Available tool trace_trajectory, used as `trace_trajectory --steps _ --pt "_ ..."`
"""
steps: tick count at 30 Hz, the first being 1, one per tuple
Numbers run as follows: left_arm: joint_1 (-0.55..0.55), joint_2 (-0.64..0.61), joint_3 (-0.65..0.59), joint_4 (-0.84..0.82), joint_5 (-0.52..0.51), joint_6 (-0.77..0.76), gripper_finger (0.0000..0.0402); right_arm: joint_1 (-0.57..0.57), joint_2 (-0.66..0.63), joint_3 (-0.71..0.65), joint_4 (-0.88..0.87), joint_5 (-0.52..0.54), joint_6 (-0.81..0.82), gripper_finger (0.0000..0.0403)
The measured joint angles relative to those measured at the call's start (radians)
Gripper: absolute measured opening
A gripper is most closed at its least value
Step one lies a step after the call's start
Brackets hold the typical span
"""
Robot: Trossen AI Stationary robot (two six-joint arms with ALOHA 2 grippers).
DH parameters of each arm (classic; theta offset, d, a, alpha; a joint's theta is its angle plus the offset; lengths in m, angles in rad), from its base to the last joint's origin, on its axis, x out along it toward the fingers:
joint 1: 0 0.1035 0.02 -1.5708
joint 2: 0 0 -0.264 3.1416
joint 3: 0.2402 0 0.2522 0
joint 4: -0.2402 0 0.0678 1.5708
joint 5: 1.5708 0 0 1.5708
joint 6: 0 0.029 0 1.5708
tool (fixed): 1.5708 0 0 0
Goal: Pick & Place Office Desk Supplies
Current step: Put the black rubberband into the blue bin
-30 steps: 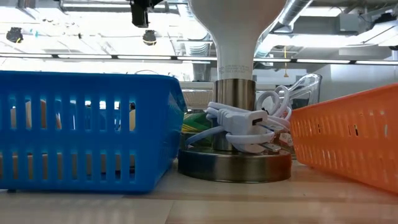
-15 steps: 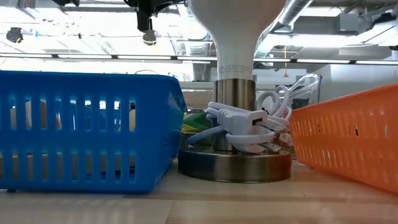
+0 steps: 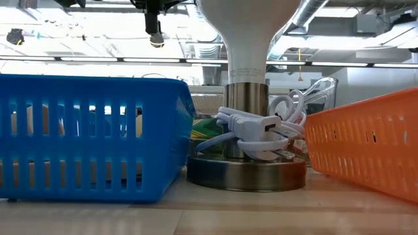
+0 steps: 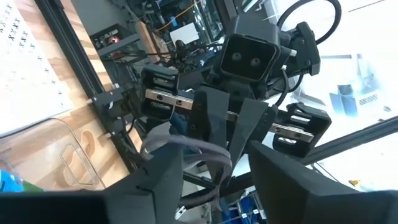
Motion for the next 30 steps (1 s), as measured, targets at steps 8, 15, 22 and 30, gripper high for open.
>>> trace_trajectory --steps 8,15,22,30 --pt "0.002 0.000 0.000 0.001 -0.001 0.000 0.0134 0.000 0.000 0.000 0.000 0.000 -0.018 0.0000" --pt "0.018 0.000 0.000 0.003 -0.004 -0.008 0.0129 0.000 0.000 0.000 0.000 0.000 -0.024 0.0000" --pt "0.026 -0.001 0.000 0.010 0.005 -0.010 0.0120 0.001 0.000 0.000 -0.001 0.000 -0.028 0.0000" --pt "0.026 -0.001 0.000 0.010 0.010 -0.010 0.0127 0.001 0.000 0.000 -0.005 0.001 -0.029 0.0000"
